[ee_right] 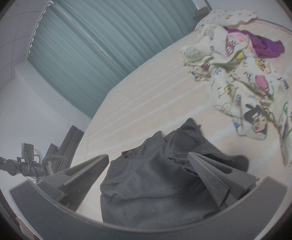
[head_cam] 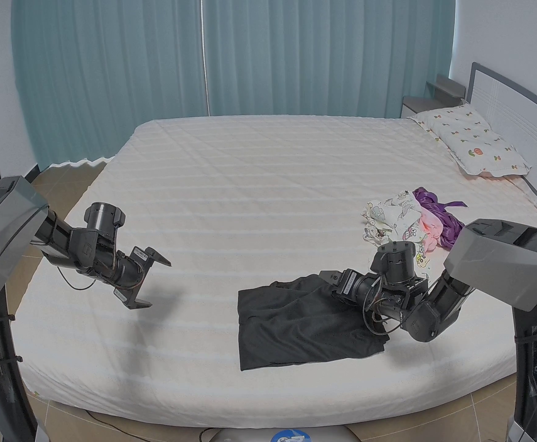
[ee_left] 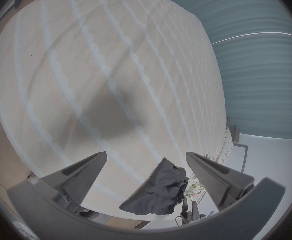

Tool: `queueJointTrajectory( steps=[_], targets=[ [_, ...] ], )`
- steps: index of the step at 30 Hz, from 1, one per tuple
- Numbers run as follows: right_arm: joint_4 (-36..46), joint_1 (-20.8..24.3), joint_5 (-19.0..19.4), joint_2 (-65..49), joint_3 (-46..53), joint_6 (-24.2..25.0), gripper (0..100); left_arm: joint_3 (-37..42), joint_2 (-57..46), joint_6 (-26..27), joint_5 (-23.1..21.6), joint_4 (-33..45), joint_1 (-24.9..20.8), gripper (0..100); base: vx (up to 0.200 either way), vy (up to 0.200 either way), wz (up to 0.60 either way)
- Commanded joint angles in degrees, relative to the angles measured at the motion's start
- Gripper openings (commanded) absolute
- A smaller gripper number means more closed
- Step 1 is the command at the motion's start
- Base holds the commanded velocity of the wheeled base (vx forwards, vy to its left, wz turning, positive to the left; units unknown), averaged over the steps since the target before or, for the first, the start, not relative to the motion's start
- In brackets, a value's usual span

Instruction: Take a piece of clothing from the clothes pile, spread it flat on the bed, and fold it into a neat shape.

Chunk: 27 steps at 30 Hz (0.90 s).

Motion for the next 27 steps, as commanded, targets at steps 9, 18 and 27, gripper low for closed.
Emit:
queueJointTrajectory(
  steps=[9, 18, 27],
  targets=[
    [5.30, 1.92, 0.45, 3.91, -6.64, 0.40, 100, 0.14, 0.12, 0.14, 0.05, -0.01, 0.02, 100, 0.000, 0.000, 0.00],
    [4.86, 4.12, 0.45, 2.07, -5.85, 0.66, 100, 0.14, 0.12, 0.14, 0.05, -0.01, -0.07, 100, 0.000, 0.000, 0.00],
    [10.31, 2.63, 0.02, 6.90, -10.25, 0.66, 100, 0.14, 0.12, 0.14, 0.05, -0.01, 0.02, 100, 0.000, 0.000, 0.00]
  ],
)
